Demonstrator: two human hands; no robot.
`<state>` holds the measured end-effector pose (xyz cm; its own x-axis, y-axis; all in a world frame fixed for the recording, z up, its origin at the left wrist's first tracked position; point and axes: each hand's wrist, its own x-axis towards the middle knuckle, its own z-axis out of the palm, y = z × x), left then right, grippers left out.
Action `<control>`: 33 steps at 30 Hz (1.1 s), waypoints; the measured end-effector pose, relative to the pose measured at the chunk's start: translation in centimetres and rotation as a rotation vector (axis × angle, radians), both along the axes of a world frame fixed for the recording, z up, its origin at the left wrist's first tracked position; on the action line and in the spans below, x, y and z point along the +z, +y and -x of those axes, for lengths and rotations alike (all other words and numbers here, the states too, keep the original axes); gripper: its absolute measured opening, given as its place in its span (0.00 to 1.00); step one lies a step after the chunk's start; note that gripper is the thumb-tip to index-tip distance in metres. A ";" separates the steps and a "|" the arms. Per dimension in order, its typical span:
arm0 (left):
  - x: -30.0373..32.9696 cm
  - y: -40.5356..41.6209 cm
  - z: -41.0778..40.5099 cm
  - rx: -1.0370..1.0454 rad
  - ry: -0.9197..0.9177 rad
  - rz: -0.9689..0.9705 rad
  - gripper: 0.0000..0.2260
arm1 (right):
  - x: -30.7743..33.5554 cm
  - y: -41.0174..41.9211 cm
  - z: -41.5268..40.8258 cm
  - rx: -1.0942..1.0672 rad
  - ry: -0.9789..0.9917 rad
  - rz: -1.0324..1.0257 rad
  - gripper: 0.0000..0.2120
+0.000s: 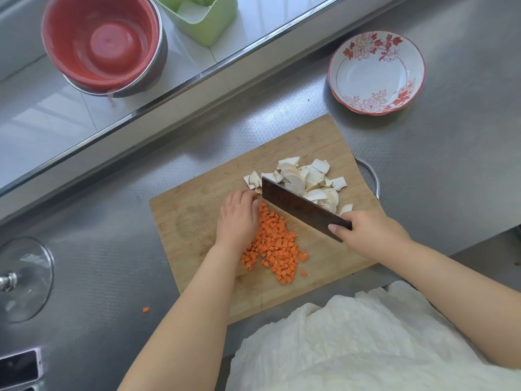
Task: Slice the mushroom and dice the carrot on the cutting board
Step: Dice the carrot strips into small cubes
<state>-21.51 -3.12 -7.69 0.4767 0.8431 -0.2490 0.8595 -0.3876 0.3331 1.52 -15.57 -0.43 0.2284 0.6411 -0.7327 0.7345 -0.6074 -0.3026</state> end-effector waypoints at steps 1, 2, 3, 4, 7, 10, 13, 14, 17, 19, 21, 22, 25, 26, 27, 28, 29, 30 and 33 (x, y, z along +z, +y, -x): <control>0.0 0.1 0.1 0.039 -0.022 0.010 0.14 | -0.1 -0.2 0.2 0.004 0.000 -0.003 0.14; 0.0 0.2 0.2 0.082 -0.038 0.020 0.14 | -0.3 -0.3 0.4 0.005 0.003 -0.011 0.13; 0.0 0.3 0.2 0.114 -0.044 0.027 0.14 | -0.4 -0.3 0.6 0.004 0.008 -0.021 0.13; 0.1 0.4 0.3 0.127 -0.041 0.032 0.14 | -0.6 -0.2 0.9 0.002 0.015 -0.025 0.12; 0.1 0.6 0.4 0.113 -0.009 0.048 0.14 | -1.1 0.5 1.6 0.001 0.027 -0.048 0.13; 0.0 0.5 0.5 0.125 0.000 0.052 0.14 | -1.4 1.4 2.1 -0.006 0.036 -0.069 0.12; -0.1 0.3 0.6 0.118 -0.002 0.025 0.14 | -1.9 2.8 3.0 -0.025 0.072 -0.102 0.13; -0.1 0.3 0.5 0.116 -0.001 0.022 0.14 | -2.0 3.3 3.3 -0.039 0.099 -0.118 0.13; 0.0 0.2 0.1 0.151 -0.003 0.019 0.14 | -2.3 4.2 4.3 -0.089 0.175 -0.139 0.13; 0.3 0.2 -0.2 0.189 -0.017 0.007 0.16 | -2.5 3.9 4.9 -0.108 0.179 -0.152 0.14; 0.5 0.7 -0.6 0.193 -0.030 0.026 0.18 | -2.8 3.0 5.2 -0.133 0.161 -0.168 0.14; 0.6 1.1 -0.9 0.186 -0.037 0.047 0.20 | -2.9 2.5 5.2 -0.168 0.165 -0.171 0.15; 0.5 2.5 -1.7 0.174 -0.068 0.121 0.22 | -3.1 1.4 4.8 -0.291 0.215 -0.168 0.16; 0.5 2.9 -2.1 0.172 -0.075 0.146 0.22 | -3.2 1.1 4.5 -0.312 0.216 -0.167 0.16; 0.5 3.1 -2.4 0.172 -0.083 0.165 0.23 | -3.2 0.9 4.2 -0.328 0.208 -0.166 0.17; 0.5 3.2 -2.8 0.170 -0.093 0.176 0.23 | -3.2 0.7 3.9 -0.345 0.197 -0.168 0.17; 0.5 3.1 -3.2 0.163 -0.107 0.186 0.24 | -3.3 0.4 3.5 -0.368 0.185 -0.168 0.17; 0.5 3.0 -3.5 0.152 -0.122 0.197 0.24 | -3.3 0.2 3.1 -0.390 0.178 -0.173 0.18; 0.7 1.7 -4.8 0.226 -0.241 0.276 0.26 | -3.1 -0.4 2.5 -0.422 0.163 -0.180 0.16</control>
